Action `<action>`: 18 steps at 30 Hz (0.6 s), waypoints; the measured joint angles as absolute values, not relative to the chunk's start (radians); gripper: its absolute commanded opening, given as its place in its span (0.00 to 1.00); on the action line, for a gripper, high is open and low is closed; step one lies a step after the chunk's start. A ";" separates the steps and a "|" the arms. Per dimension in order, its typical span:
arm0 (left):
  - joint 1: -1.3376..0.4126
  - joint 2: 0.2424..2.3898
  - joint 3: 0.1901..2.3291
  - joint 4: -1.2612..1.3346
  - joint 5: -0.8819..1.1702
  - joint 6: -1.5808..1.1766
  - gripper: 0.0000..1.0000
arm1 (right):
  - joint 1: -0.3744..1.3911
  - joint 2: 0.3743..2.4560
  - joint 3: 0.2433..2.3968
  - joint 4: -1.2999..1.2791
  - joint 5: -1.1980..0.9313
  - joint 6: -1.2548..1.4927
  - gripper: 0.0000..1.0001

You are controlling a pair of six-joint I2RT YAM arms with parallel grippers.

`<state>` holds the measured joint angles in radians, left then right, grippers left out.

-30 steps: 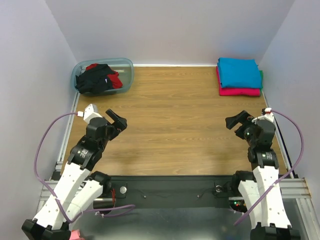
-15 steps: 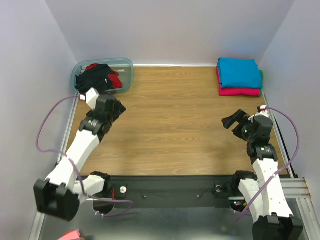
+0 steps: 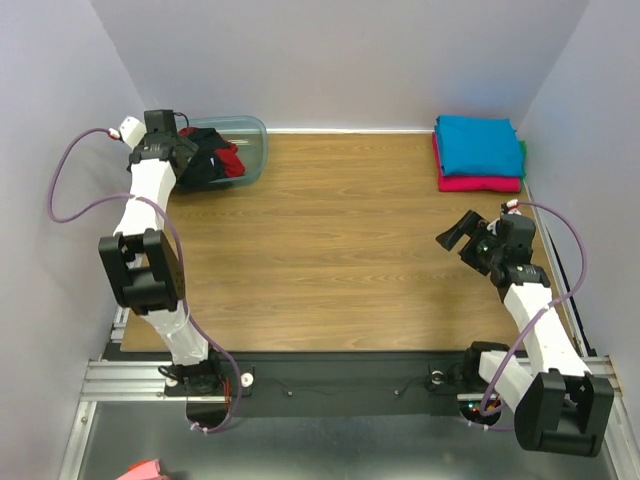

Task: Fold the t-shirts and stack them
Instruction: Grab the tshirt from the pile

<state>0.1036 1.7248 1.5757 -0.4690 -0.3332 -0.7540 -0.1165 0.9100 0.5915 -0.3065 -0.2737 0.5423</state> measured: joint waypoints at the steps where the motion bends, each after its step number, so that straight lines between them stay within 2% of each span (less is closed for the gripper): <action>1: 0.121 1.762 1.609 -0.479 -0.321 -0.748 0.96 | -0.117 0.926 0.594 -0.305 -0.274 0.540 1.00; 8: 0.166 1.943 1.757 -0.518 -0.287 -0.728 0.88 | -0.117 0.965 0.596 -0.304 -0.272 0.529 1.00; 11: 0.166 2.013 1.831 -0.540 -0.276 -0.722 0.75 | -0.117 0.965 0.596 -0.304 -0.269 0.526 1.00; 12: 0.166 2.044 1.867 -0.549 -0.272 -0.718 0.60 | -0.117 0.965 0.596 -0.303 -0.268 0.524 1.00; 14: 0.166 2.087 1.911 -0.558 -0.268 -0.716 0.38 | -0.117 0.964 0.596 -0.304 -0.265 0.521 1.00; 15: 0.166 2.099 1.917 -0.558 -0.265 -0.714 0.08 | -0.117 0.964 0.596 -0.304 -0.262 0.520 1.00; 16: 0.166 2.107 1.917 -0.564 -0.262 -0.711 0.00 | -0.117 0.963 0.596 -0.303 -0.260 0.520 1.00; 18: 0.166 2.111 1.908 -0.566 -0.255 -0.709 0.00 | -0.117 0.961 0.596 -0.303 -0.257 0.519 1.00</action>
<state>0.1661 2.1105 1.9079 -0.5659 -0.2550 -0.7094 -0.1165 0.9611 0.5961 -0.3035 -0.2573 0.5190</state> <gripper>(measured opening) 0.083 0.998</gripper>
